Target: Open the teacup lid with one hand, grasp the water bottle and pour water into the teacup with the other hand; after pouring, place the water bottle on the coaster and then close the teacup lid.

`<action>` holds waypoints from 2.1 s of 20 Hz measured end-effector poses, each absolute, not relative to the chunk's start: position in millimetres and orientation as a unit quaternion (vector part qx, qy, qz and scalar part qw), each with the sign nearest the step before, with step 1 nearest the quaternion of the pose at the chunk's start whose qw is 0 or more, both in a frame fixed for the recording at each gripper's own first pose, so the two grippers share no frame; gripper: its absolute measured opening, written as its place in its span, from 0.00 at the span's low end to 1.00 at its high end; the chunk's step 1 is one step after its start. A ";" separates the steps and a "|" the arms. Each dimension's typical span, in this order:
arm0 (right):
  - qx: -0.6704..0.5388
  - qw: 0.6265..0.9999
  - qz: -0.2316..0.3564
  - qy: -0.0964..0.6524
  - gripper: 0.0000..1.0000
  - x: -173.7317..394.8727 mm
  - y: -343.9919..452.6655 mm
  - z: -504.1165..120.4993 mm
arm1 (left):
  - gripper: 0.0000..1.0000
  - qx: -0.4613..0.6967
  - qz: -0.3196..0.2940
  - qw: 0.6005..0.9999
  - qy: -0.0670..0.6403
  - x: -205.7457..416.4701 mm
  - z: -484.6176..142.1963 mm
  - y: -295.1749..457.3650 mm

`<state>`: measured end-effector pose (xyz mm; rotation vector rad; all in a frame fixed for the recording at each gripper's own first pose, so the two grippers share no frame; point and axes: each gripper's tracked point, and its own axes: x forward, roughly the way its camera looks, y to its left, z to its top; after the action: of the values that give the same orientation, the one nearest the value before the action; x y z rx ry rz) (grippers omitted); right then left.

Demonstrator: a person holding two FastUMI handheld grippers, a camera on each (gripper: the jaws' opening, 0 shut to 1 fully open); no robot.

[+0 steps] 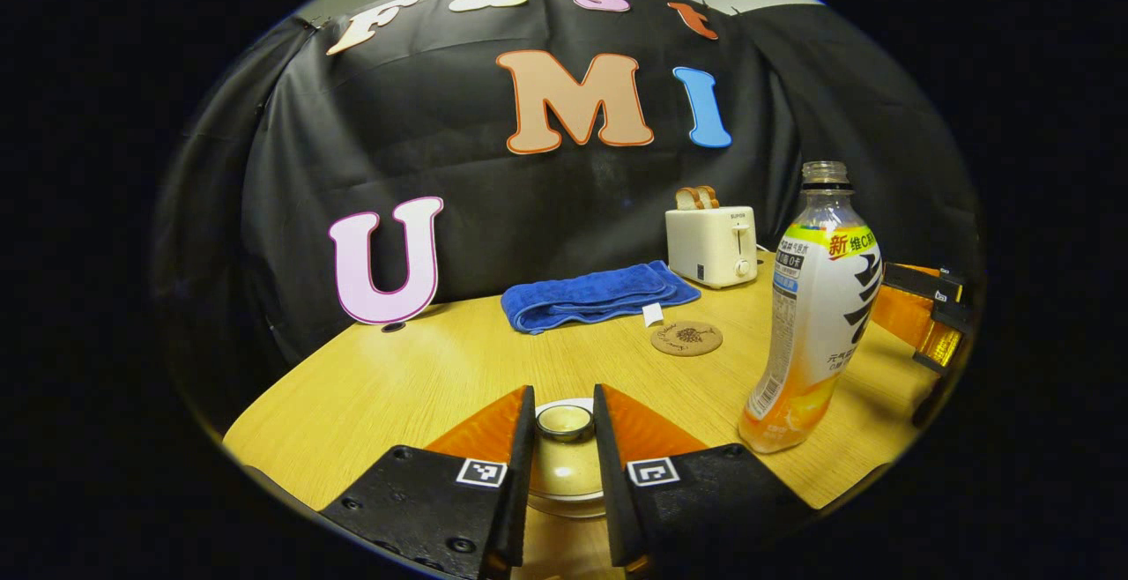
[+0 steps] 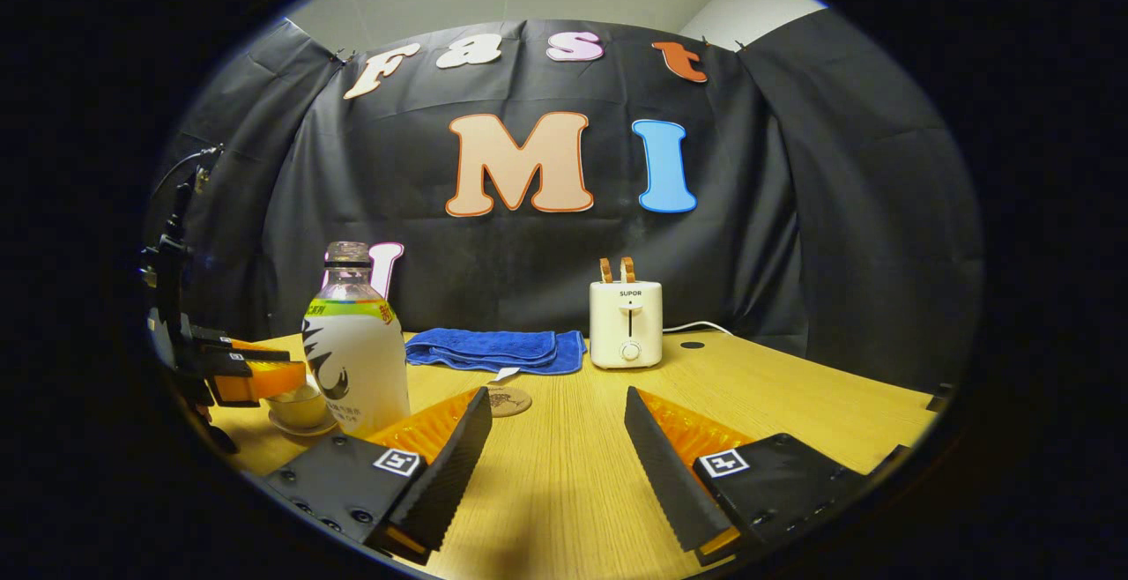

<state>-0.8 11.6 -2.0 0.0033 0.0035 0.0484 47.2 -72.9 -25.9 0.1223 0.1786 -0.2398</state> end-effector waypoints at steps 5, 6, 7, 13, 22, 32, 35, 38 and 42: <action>0.002 1.000 0.024 0.002 0.95 -0.9 11.8 -2.3 | 0.29 0.061 -0.121 0.987 0.087 48.0 -25.8 -71.9; 0.002 1.000 0.026 0.002 0.95 -1.0 12.0 -1.8 | 0.27 0.060 -0.122 0.987 0.087 48.3 -25.8 -72.3; 0.002 1.000 0.026 0.002 0.98 -0.8 12.7 -2.1 | 0.26 0.061 -0.122 0.987 0.087 48.7 -26.9 -72.7; 0.002 0.999 0.038 0.003 0.98 -2.5 17.6 -1.8 | 0.23 0.056 -0.119 0.988 0.081 48.1 -20.3 -70.7; 0.011 0.994 0.111 0.005 1.00 -28.0 44.0 0.2 | 0.23 0.045 -0.086 0.994 0.047 36.1 7.0 -46.2; 0.013 0.985 0.172 0.009 0.96 -48.8 92.3 -2.0 | 0.23 0.024 -0.036 0.999 0.027 20.6 20.6 0.9; 0.012 0.984 0.179 0.015 0.95 -45.1 103.7 -4.7 | 0.23 0.028 -0.020 0.999 0.025 18.4 22.8 18.8; 0.008 0.982 0.188 0.021 0.95 -41.4 114.6 -7.0 | 0.23 0.011 -0.013 1.000 0.023 16.8 20.5 24.5; 0.006 0.981 0.194 0.024 0.95 -38.8 128.3 -9.1 | 0.23 0.005 -0.014 0.999 0.028 14.2 13.9 29.7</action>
<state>-38.8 128.3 -9.1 0.0122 0.0493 0.3911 14.2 29.7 13.9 0.0100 0.0556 -0.0285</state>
